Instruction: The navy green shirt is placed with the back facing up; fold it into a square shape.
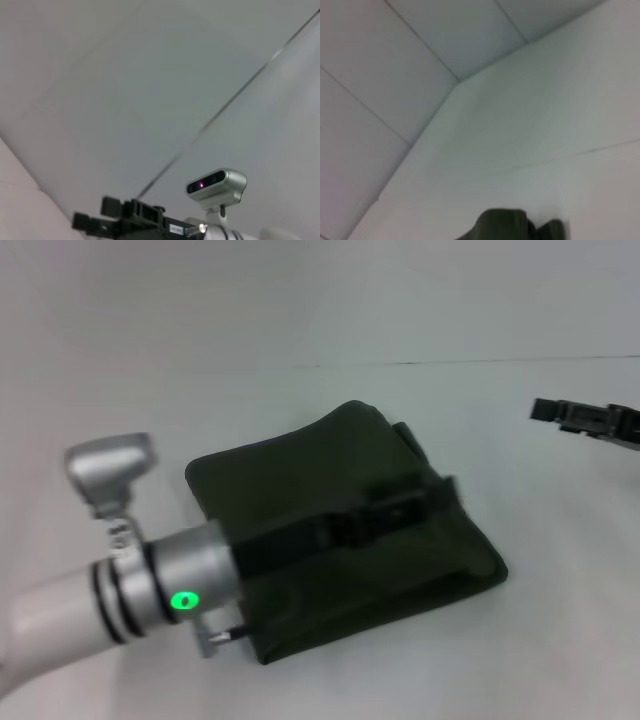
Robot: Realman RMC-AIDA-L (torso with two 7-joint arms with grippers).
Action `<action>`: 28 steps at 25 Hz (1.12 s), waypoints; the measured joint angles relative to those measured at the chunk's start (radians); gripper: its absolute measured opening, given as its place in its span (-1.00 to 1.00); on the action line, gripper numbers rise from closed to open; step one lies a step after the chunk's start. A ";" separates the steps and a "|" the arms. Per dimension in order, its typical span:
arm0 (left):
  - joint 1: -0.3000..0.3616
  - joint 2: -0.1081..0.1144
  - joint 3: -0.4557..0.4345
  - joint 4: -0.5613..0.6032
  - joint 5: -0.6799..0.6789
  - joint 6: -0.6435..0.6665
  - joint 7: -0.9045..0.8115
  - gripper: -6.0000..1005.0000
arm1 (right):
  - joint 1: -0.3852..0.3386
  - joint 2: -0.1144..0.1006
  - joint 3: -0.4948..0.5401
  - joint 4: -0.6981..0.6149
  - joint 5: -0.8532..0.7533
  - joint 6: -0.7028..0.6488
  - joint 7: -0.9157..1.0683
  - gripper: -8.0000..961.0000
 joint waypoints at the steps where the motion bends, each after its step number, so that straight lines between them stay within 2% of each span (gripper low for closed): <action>1: 0.022 0.001 0.000 0.038 0.001 0.017 0.000 0.37 | 0.014 0.000 -0.013 0.000 -0.014 0.002 0.021 0.91; 3: 0.065 0.002 0.001 0.114 0.003 0.042 0.002 0.60 | 0.043 0.003 -0.033 0.001 -0.041 0.016 0.060 0.91; 6: 0.117 0.003 0.002 0.200 0.004 0.056 0.007 0.83 | 0.082 0.014 -0.051 0.010 -0.066 0.038 0.100 0.91; 11: 0.186 0.005 -0.011 0.289 -0.001 0.039 0.010 0.83 | 0.118 0.035 -0.069 0.039 -0.072 0.087 0.117 0.91; 15: 0.200 0.005 -0.043 0.311 -0.001 -0.035 -0.013 0.84 | 0.124 0.053 -0.070 0.042 -0.071 0.110 0.116 0.91; 21: 0.183 0.009 -0.054 0.322 -0.002 -0.257 -0.136 0.84 | 0.125 0.059 -0.070 0.043 -0.067 0.122 0.117 0.91; 28: 0.157 0.007 -0.047 0.320 0.001 -0.495 -0.162 0.83 | 0.118 0.059 -0.068 0.043 -0.064 0.124 0.118 0.91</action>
